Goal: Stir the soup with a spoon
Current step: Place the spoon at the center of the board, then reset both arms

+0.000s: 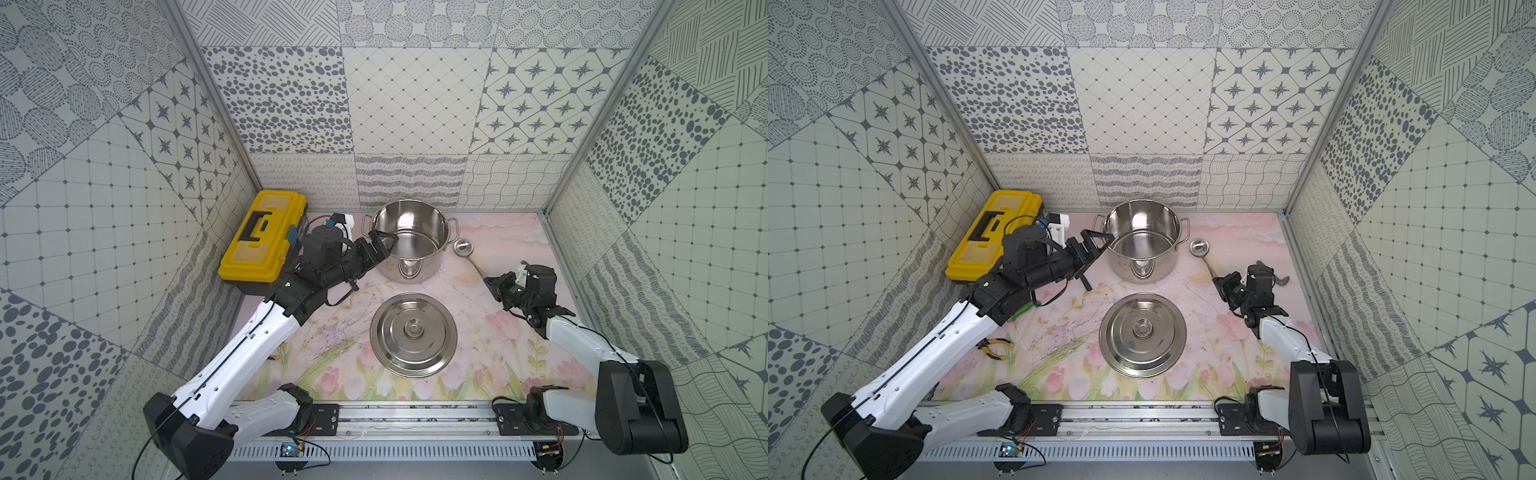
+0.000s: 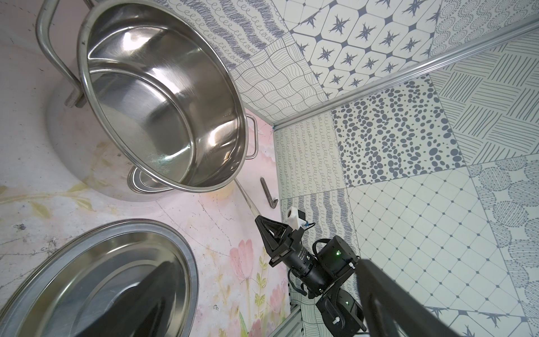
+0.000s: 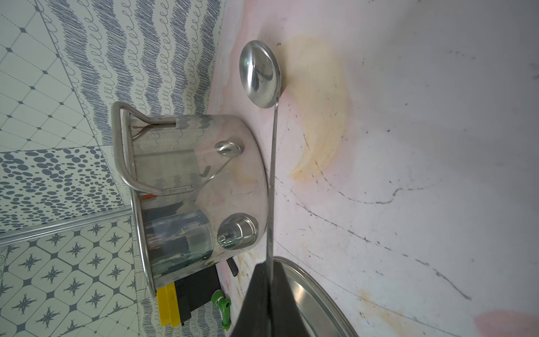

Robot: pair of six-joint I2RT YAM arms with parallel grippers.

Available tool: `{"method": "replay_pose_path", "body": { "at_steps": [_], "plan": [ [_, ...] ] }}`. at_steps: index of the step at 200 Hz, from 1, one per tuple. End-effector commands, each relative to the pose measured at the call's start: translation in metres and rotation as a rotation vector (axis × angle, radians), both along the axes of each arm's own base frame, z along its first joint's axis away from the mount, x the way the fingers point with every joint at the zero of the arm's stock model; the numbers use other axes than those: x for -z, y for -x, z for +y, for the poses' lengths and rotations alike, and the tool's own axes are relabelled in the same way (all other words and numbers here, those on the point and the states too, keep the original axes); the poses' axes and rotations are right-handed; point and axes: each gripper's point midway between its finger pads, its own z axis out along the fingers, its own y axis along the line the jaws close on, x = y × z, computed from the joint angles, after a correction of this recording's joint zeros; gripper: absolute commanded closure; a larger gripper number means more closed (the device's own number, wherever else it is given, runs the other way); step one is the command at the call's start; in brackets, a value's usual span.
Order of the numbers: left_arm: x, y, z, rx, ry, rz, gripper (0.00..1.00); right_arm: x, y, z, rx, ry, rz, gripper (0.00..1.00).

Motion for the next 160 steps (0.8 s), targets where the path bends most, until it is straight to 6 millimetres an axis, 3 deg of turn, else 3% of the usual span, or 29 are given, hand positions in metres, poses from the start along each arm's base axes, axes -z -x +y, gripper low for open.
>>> {"method": "replay_pose_path", "body": {
  "at_steps": [1, 19, 32, 33, 37, 58, 99, 117, 131, 145, 160],
  "plan": [
    [-0.005, -0.001, -0.005, 0.014, 0.033, -0.023, 0.01, 0.013, 0.013, -0.005, 0.008, 0.023, 0.04, 0.52],
    [-0.003, -0.001, -0.005, 0.011, 0.037, -0.018, 0.0, 0.024, 0.028, -0.011, 0.03, 0.056, 0.102, 0.25],
    [0.0, 0.0, -0.003, 0.005, 0.033, -0.015, 0.01, 0.031, 0.04, -0.016, 0.049, 0.08, 0.141, 0.15],
    [0.0, 0.0, -0.003, 0.004, 0.032, -0.015, 0.01, 0.031, 0.041, -0.016, 0.049, 0.08, 0.144, 0.09],
    [0.001, 0.0, -0.003, 0.003, 0.029, -0.015, 0.0, 0.034, 0.046, -0.018, 0.054, 0.087, 0.155, 0.04],
    [0.008, 0.0, 0.003, -0.018, -0.001, -0.006, 0.01, 0.037, 0.068, -0.029, 0.078, 0.156, 0.194, 0.03],
    [0.014, 0.003, 0.022, -0.05, -0.144, -0.05, 0.0, 0.008, 0.09, -0.053, 0.047, 0.399, 0.163, 0.03],
    [0.015, 0.005, 0.038, -0.061, -0.243, -0.075, 0.0, -0.03, 0.079, -0.062, 0.004, 0.543, 0.089, 0.03],
    [0.031, 0.005, 0.058, -0.131, -0.319, -0.036, 0.01, -0.055, 0.069, -0.074, -0.017, 0.675, 0.052, 0.03],
    [0.046, 0.002, 0.086, -0.263, -0.409, -0.045, 0.04, -0.084, 0.058, -0.09, 0.01, 0.811, 0.012, 0.03],
    [0.046, -0.003, 0.112, -0.38, -0.497, -0.13, 0.0, -0.115, 0.048, -0.105, 0.057, 0.929, -0.055, 0.03]
  ]
}}
